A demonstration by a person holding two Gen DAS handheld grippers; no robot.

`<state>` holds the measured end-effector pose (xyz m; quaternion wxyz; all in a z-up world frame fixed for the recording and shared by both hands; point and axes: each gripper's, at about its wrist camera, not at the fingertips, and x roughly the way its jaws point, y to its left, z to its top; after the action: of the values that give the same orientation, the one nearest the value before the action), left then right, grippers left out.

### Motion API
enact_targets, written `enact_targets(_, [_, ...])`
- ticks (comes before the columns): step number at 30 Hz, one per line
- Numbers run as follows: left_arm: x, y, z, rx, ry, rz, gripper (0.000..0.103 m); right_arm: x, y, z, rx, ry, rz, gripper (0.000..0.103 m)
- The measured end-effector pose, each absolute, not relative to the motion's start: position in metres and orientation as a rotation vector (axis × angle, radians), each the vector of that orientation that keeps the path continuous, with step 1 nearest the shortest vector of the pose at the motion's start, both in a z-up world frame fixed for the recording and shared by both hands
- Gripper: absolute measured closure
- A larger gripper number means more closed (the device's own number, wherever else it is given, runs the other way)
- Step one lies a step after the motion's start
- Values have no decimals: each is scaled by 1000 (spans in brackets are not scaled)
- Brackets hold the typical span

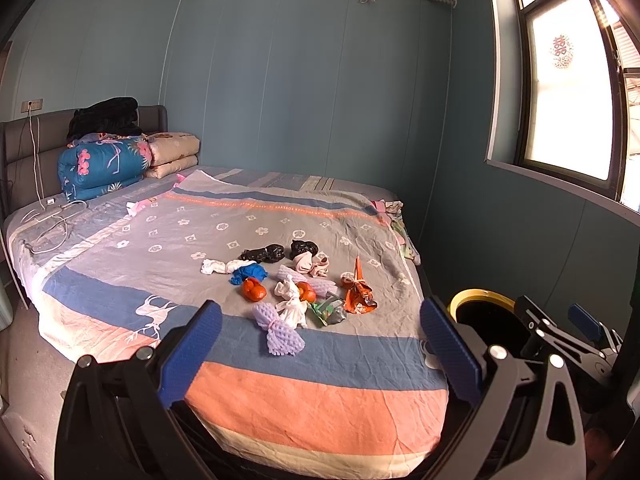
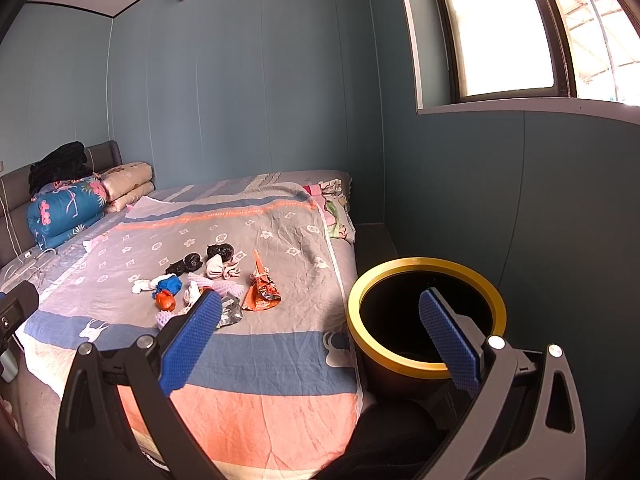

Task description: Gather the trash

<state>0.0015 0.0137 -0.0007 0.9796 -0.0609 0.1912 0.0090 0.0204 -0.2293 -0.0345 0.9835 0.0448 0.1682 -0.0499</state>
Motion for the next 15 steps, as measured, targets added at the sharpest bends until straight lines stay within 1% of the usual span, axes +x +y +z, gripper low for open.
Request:
enact_targets(9, [8,19,-2,-128,404,41,7,22,-233,-44,98,345,-122,8])
enact_targets(15, [22,28,-9,-136,440,61,7,32,-241,-47,120,381,-148,8])
